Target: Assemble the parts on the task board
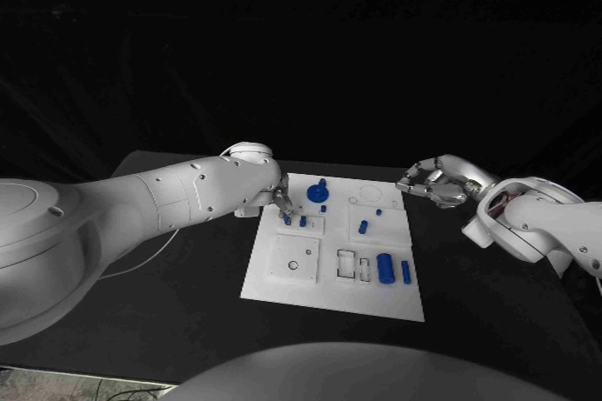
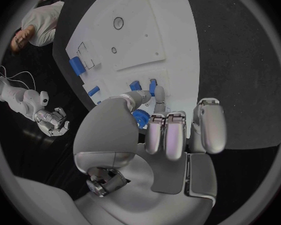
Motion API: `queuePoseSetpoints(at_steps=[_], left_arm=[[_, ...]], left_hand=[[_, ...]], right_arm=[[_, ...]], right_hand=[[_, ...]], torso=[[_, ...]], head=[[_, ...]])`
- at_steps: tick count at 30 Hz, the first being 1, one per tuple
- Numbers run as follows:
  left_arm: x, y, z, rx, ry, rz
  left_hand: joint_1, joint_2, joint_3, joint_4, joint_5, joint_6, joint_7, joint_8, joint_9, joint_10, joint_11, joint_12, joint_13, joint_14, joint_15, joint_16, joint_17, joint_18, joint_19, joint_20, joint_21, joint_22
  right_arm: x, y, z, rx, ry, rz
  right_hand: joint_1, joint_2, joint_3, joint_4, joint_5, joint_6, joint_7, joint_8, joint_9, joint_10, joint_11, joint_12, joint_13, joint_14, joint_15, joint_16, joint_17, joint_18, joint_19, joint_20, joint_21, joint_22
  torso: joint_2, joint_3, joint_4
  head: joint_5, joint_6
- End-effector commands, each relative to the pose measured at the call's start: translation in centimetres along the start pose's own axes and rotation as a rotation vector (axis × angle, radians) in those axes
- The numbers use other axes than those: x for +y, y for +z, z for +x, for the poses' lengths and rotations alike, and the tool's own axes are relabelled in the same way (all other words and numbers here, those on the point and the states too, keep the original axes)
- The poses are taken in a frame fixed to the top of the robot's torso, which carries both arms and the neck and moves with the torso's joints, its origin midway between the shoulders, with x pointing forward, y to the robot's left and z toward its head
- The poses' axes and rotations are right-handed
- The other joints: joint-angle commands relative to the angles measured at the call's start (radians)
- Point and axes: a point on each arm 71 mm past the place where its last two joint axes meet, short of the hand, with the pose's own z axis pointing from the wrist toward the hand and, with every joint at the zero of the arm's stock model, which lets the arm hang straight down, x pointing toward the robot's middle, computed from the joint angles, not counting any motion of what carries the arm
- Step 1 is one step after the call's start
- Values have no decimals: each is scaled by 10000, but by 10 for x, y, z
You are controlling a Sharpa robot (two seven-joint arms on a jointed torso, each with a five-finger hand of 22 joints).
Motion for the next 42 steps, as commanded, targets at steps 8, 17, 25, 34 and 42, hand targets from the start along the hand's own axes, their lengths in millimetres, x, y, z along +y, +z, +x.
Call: queuePoseSetpoints(at_steps=[8,17,25,34,42], left_arm=[[5,-14,3,-1583,-625,285],[8,-22,10,-1824,-823,415],[11,-27,11,-2293,-1274,755],[12,-23,19,-1982,-1217,726],[11,-19,26,-1892,-1166,774]], left_hand=[[299,179,200,-582,234,-77,-4,-60,-85,1040,-74,-35,2630,1054,-104,25,2630,12,220,-59,262,2101],[315,213,107,-575,269,-56,-10,-105,-160,1040,-82,-35,2630,1054,-112,25,2630,11,231,-68,268,2101],[324,220,72,-572,286,-36,-14,-119,-194,1040,-86,-35,2630,1054,-115,25,2630,17,217,-71,242,2092],[326,235,40,-556,289,-29,-13,-137,-226,1040,-85,-35,2630,1054,-115,25,2630,26,194,-72,206,2080],[332,249,24,-547,293,-31,-12,-152,-247,1040,-85,-35,2630,1054,-114,25,2630,32,177,-73,180,2072]], right_arm=[[-2,-2,0,99,-29,79],[-2,-1,1,116,-23,71],[-4,-2,2,111,-18,102],[-6,-2,5,124,0,108],[-6,-3,5,85,-2,91]], right_hand=[[83,-4,31,-19,51,60,-4,-10,-6,1090,-30,-40,2606,1025,37,34,2627,204,-52,20,-77,1449],[84,-6,30,-18,51,58,-4,-11,-7,1090,-31,-40,2606,1025,37,34,2627,208,-65,20,-93,1444],[84,-6,30,-18,51,58,-4,-11,-7,1090,-31,-40,2606,1025,37,34,2627,208,-65,20,-93,1444],[87,-8,30,-17,50,52,-5,-16,-9,1090,-33,-40,2606,1025,37,34,2627,211,-76,20,-108,1439],[89,-9,30,-17,50,50,-6,-18,-10,1090,-33,-40,2606,1025,37,34,2627,214,-87,20,-122,1435]], torso=[[-3,1,14],[-2,0,5],[8,3,-4],[9,0,-4],[9,-1,2]], head=[[-5,0],[82,0],[69,0],[41,0],[39,0]])
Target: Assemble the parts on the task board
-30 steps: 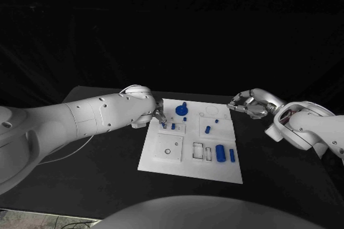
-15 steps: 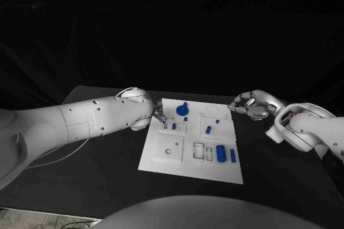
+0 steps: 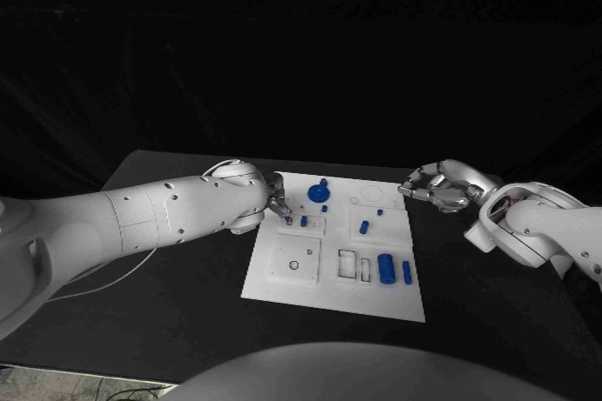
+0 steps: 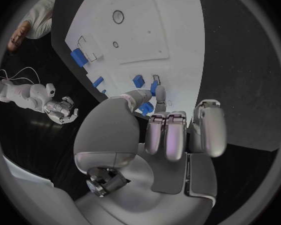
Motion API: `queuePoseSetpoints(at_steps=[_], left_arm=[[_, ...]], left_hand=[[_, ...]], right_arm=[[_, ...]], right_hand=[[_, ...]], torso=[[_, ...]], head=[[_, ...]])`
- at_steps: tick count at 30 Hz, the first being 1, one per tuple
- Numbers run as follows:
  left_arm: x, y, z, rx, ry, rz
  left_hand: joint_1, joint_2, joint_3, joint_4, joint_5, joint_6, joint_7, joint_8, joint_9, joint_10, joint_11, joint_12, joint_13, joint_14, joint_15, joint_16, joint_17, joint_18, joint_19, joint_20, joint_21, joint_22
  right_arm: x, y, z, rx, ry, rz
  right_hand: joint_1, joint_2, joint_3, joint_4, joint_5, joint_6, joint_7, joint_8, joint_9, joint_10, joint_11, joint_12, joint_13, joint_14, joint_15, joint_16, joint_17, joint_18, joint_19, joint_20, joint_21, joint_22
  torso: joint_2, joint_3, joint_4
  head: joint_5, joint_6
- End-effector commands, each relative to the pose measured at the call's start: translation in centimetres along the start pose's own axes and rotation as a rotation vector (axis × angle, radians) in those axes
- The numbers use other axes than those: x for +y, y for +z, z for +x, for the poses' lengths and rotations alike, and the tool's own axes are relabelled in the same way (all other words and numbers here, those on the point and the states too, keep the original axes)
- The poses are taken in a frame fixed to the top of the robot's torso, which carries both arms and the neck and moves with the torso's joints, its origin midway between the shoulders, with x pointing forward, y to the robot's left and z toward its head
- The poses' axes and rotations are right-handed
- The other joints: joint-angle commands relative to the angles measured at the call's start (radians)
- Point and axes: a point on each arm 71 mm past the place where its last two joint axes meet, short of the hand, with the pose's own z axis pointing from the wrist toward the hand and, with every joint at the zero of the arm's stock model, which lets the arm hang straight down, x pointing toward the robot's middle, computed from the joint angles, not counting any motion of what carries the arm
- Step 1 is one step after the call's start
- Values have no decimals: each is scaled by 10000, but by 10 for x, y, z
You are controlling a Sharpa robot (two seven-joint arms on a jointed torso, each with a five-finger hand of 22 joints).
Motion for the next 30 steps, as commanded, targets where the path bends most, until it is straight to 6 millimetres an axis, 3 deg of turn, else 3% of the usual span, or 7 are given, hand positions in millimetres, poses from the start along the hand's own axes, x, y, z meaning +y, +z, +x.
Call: queuePoseSetpoints(at_steps=[1,30], left_arm=[[-3,1,2,-24,6,213],[-3,5,7,-7,493,392]], left_hand=[[206,196,255,-316,25,-2,-86,-13,4,1041,-89,-36,2631,1051,-41,25,2633,31,52,-22,-23,2072],[257,247,187,-306,24,-7,-78,-68,-82,1041,-82,-36,2631,1051,-33,25,2633,45,6,-20,-88,2052]], right_arm=[[1,0,1,24,-35,-89],[1,1,1,16,-33,-117]], right_hand=[[107,9,30,-17,50,51,-6,-18,-10,1070,-13,-39,2607,1025,37,35,2631,60,-50,-17,-35,1429],[110,7,30,-16,50,45,-6,-22,-12,1070,-14,-39,2607,1025,37,35,2631,65,-65,-17,-55,1422]], torso=[[0,0,8],[1,-1,4]], head=[[-3,0],[19,0]])
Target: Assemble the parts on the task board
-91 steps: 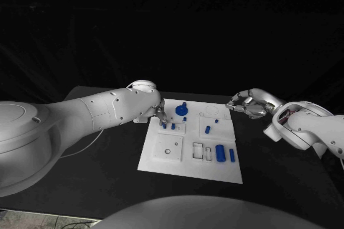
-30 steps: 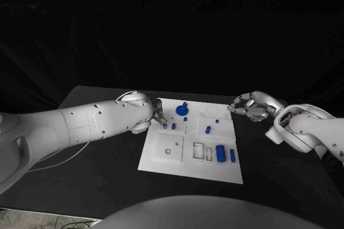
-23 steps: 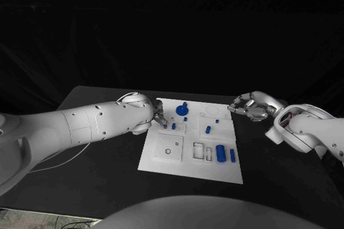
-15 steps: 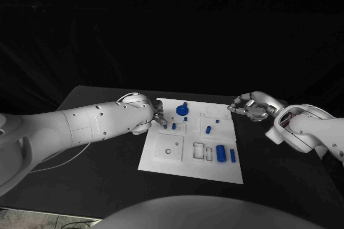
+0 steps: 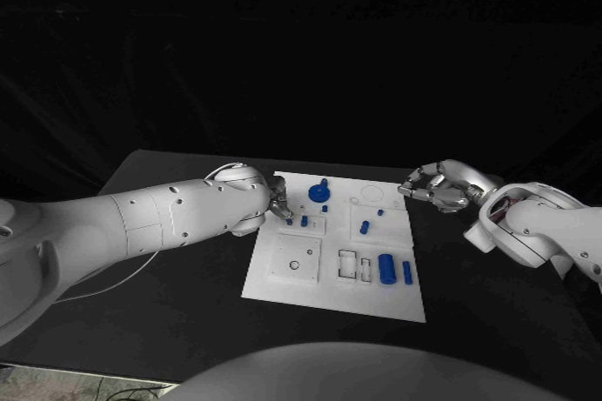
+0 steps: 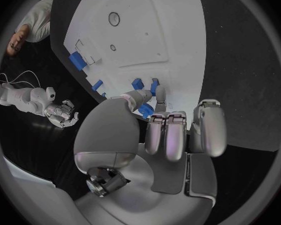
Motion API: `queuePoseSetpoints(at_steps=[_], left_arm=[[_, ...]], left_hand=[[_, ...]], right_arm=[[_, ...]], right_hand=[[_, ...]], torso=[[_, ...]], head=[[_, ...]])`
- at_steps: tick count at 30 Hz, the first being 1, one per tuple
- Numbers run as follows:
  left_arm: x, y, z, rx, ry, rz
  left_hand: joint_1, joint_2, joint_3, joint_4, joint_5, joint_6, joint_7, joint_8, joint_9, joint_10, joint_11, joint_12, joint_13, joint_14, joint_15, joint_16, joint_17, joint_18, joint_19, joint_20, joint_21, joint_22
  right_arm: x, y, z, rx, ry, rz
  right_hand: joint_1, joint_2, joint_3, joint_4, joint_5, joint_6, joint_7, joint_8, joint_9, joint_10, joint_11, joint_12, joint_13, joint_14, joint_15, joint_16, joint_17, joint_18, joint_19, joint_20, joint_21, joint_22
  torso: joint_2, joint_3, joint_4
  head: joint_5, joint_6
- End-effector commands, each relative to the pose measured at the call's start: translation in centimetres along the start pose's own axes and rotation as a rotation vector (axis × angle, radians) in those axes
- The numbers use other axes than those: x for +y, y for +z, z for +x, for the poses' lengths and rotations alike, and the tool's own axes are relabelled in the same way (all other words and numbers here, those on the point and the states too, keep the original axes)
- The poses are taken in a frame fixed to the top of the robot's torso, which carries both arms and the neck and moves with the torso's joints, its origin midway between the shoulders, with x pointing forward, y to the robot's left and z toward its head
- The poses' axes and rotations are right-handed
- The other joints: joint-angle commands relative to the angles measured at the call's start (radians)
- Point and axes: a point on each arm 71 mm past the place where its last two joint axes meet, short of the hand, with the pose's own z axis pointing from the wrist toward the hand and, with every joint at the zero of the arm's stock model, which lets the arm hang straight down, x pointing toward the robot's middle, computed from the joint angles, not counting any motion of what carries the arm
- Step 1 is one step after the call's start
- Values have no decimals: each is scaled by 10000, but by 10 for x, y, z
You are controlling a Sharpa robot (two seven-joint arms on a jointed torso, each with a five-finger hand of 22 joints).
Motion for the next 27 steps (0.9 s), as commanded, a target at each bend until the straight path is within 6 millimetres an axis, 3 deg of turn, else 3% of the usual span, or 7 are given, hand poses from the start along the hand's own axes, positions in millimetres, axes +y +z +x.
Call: queuePoseSetpoints(at_steps=[1,27], left_arm=[[-3,0,1,12,269,239],[-4,3,9,151,327,368]], left_hand=[[247,234,210,-278,45,13,-57,-16,-5,1021,-63,-36,2630,1051,-33,25,2635,46,4,-20,-51,2051],[362,313,75,-276,-108,18,-38,-107,-159,1021,-46,-36,2630,1051,-17,25,2635,51,-23,-8,-83,2043]], right_arm=[[1,0,0,23,-29,-91],[1,-1,1,7,-21,-121]], right_hand=[[89,-14,30,-16,50,46,-6,-22,-12,1089,-32,-35,2589,1025,37,35,2633,65,-66,-17,-56,1425],[85,-21,24,-9,48,30,-2,-35,-18,1089,-32,-35,2589,1025,37,35,2633,67,-74,-17,-68,1422]], torso=[[2,1,3],[-1,-1,3]], head=[[-2,0],[-7,0]])
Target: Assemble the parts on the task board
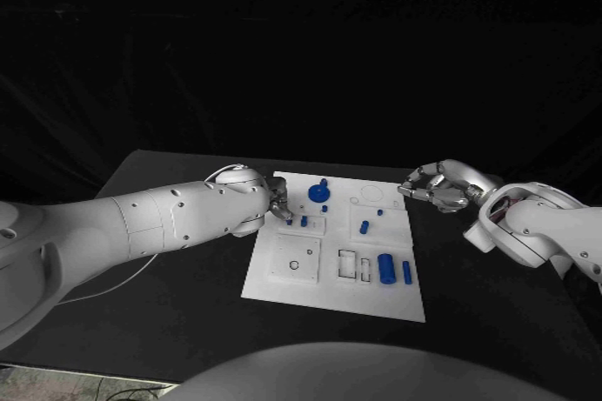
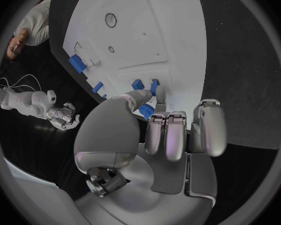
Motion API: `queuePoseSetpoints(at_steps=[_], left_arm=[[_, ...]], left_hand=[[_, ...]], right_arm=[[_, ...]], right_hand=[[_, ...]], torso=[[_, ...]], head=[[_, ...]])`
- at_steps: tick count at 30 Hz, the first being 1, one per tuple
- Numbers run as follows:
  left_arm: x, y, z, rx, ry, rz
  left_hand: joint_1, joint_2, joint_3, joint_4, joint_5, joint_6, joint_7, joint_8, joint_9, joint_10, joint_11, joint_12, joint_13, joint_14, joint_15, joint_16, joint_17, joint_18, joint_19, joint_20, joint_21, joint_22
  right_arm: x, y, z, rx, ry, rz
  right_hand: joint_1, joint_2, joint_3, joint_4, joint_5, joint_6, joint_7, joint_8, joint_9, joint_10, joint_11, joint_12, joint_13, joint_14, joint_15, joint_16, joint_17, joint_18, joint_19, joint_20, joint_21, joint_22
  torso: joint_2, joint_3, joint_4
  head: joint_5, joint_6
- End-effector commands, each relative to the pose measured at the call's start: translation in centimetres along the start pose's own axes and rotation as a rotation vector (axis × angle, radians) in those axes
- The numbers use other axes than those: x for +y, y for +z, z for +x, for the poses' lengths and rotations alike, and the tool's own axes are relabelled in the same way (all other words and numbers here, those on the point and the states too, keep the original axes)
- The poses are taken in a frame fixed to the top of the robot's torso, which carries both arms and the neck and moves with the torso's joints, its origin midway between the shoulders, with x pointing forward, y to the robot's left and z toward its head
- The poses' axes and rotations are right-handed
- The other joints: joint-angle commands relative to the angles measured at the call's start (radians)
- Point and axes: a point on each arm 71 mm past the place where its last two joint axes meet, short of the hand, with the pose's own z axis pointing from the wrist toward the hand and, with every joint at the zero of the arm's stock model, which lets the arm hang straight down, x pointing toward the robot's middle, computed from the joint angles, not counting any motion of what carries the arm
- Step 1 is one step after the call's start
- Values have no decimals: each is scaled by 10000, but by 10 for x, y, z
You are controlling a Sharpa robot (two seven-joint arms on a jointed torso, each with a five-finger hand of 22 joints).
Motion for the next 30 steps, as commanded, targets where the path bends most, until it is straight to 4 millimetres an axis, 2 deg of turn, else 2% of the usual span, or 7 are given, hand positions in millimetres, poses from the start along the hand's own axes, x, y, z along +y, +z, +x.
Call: queuePoseSetpoints(at_steps=[1,13,21,30], left_arm=[[-3,1,7,249,124,150],[-4,2,8,135,697,260],[-6,1,7,-205,1169,577],[-9,0,8,-282,1409,822]], left_hand=[[352,300,141,-207,-12,-17,-71,-48,-33,1021,-48,-36,2630,1051,-16,25,2635,51,-24,-8,-43,2043],[441,317,80,-237,-11,-22,-59,-101,-117,1021,-41,-36,2630,1051,-10,25,2635,50,-27,-2,-44,2044],[580,308,-112,-260,296,48,-41,-167,-287,1021,-28,-36,2630,1051,2,25,2635,41,-3,10,-5,2057],[634,290,-191,-274,436,88,-41,-191,-362,1021,-28,-36,2630,1051,0,25,2635,34,18,11,24,2067]], right_arm=[[1,0,1,16,-24,-117],[1,0,1,-4,-23,-134],[0,-1,1,-4,-20,-139],[0,-1,1,-8,-20,-140]], right_hand=[[75,-31,24,-8,48,29,-2,-35,-19,1069,-12,-67,2600,1025,37,34,2635,68,-74,-16,-35,1424],[78,-35,23,-9,49,15,-1,-44,-22,1069,-14,-67,2600,1025,37,34,2635,69,-76,-16,-38,1424],[78,-35,23,-9,49,15,-1,-44,-22,1069,-14,-67,2600,1025,37,34,2635,69,-76,-16,-38,1424],[78,-35,23,-9,49,15,-1,-44,-22,1069,-14,-67,2600,1025,37,34,2635,69,-76,-16,-38,1424]], torso=[[-2,0,0],[1,0,-5],[-1,0,-1],[-3,4,1]], head=[[8,0],[9,0],[12,0],[13,0]])
